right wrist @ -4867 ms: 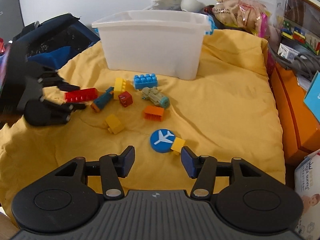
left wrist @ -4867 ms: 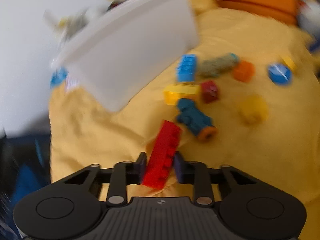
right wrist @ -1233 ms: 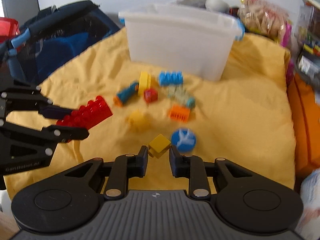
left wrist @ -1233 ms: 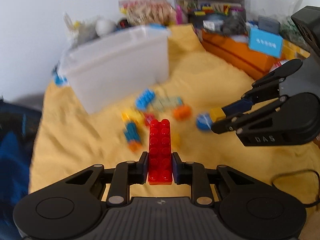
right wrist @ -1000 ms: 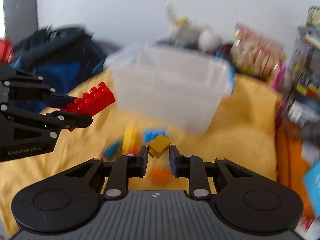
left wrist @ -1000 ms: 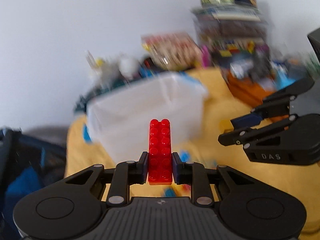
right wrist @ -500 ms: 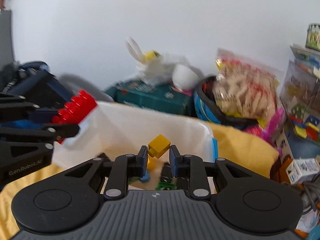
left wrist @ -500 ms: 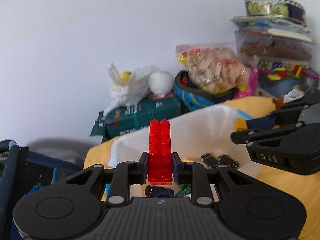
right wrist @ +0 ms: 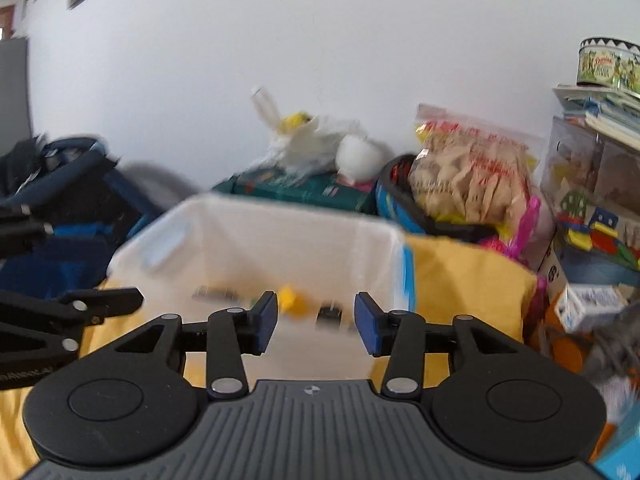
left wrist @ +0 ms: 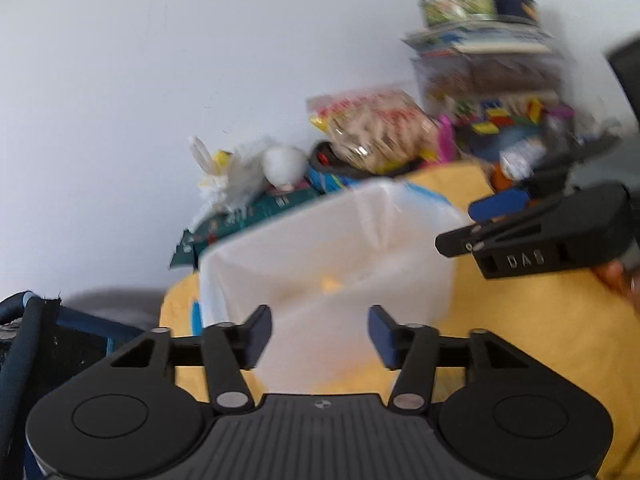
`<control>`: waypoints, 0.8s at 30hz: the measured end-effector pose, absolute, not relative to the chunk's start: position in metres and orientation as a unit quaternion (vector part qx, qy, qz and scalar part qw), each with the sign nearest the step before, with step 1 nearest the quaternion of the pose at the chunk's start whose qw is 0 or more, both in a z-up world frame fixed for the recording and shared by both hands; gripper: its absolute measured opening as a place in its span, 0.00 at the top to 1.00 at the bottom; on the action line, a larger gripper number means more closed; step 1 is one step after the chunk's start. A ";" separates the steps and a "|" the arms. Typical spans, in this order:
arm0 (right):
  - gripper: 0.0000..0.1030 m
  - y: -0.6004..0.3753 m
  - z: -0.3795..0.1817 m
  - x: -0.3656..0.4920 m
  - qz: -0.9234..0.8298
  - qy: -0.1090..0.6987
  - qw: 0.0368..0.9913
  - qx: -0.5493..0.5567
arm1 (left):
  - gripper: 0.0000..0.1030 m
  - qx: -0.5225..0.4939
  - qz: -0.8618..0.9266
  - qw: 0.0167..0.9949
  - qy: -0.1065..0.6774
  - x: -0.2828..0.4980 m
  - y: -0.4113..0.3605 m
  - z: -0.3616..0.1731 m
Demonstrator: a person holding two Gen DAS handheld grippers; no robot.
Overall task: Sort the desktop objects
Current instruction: 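Withdraw both open tools from the bin back over the pile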
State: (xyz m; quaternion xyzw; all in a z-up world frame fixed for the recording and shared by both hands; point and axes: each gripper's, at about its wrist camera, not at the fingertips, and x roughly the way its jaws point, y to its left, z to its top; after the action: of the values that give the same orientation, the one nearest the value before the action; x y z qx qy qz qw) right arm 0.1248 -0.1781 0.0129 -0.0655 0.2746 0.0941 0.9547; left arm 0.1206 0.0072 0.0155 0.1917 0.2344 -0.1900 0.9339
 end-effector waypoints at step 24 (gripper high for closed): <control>0.55 -0.197 -0.069 0.013 0.069 0.375 0.921 -0.080 | 0.63 -0.107 -0.177 0.865 0.457 0.118 0.007 -0.114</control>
State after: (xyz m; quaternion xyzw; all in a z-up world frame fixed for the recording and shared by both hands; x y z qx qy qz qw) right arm 0.0125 -0.1971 -0.0694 -0.0797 0.3749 0.0695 0.9210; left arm 0.1176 0.0067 -0.1144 -0.1070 0.4565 -0.1766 0.8654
